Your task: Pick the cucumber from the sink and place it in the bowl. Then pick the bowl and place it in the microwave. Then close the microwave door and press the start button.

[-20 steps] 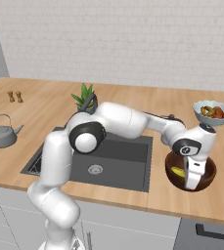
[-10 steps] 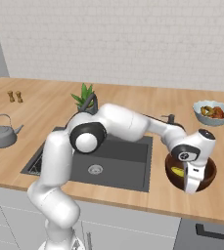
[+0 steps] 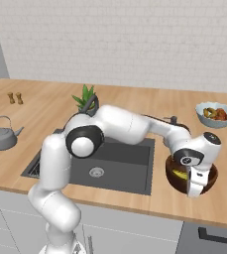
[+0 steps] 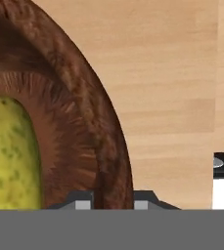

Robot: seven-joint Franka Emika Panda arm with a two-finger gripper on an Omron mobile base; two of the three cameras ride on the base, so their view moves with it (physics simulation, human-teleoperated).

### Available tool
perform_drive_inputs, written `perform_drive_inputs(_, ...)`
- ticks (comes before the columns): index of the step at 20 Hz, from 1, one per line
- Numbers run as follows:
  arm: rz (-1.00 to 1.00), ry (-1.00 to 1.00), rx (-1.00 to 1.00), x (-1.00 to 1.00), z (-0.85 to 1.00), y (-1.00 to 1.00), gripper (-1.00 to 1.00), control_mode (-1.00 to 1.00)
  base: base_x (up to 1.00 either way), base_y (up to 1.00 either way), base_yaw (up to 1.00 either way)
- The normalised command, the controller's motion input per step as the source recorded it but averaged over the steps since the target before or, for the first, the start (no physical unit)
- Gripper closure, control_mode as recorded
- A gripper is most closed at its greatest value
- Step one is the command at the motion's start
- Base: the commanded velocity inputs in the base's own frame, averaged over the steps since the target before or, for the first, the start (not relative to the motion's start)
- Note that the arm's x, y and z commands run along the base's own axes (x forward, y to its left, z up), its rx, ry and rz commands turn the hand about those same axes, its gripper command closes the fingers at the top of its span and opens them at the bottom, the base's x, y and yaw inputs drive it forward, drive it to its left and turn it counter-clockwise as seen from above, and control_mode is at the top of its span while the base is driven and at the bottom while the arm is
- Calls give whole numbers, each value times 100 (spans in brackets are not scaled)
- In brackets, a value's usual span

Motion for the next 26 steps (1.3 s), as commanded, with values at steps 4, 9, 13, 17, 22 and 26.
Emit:
perform_drive_inputs(4,0,-22,-1,-74,80,23,100,-100,0,0,0)
perform_drive_inputs(9,5,-23,-5,-59,82,44,100,-100,0,0,0)
perform_drive_inputs(13,6,-10,-11,-33,61,55,100,-100,0,0,0)
perform_drive_inputs(17,8,0,-17,-12,58,74,100,-100,0,0,0)
perform_drive_inputs(22,10,2,-13,0,40,97,100,-100,0,0,0)
perform_drive_inputs(26,10,2,-8,0,26,92,100,-100,0,0,0)
